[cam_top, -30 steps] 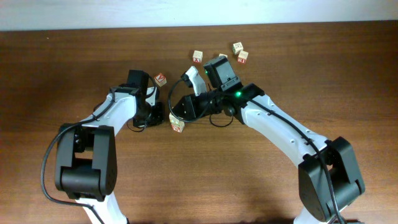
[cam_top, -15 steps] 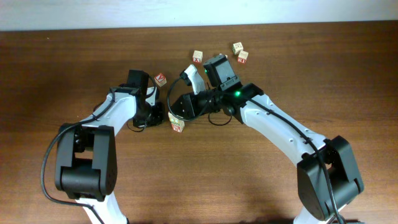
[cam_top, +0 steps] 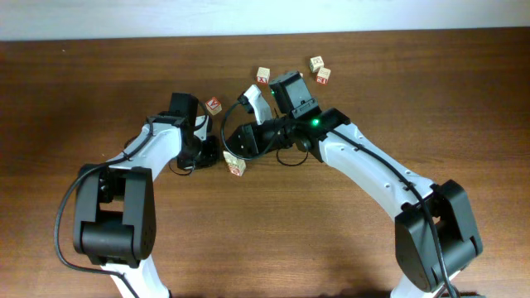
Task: Rotate 5 blocks
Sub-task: 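Swing the row upright onto its left end block, both grippers holding, then open both grippers and pull them away from the standing block stack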
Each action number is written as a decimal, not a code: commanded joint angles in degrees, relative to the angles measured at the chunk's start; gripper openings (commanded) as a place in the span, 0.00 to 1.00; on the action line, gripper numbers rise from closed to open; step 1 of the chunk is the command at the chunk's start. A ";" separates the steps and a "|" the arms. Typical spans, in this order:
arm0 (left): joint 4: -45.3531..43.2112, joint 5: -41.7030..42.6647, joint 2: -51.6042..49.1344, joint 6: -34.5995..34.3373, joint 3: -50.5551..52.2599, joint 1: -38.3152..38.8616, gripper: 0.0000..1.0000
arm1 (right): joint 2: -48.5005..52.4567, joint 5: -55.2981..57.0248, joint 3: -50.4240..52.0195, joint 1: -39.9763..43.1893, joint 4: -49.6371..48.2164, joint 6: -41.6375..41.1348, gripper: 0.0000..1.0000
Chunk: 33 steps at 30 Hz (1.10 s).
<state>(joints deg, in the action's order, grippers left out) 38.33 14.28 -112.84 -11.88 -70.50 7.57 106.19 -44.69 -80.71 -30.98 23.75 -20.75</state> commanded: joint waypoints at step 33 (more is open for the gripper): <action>7.08 -17.31 0.04 16.74 -14.47 -5.14 0.00 | -4.98 33.94 -2.89 16.13 22.10 19.06 0.58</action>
<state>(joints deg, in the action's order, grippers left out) 44.93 1.04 -112.84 1.39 -83.70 2.81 102.78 -17.56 -82.63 -15.22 45.10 -4.82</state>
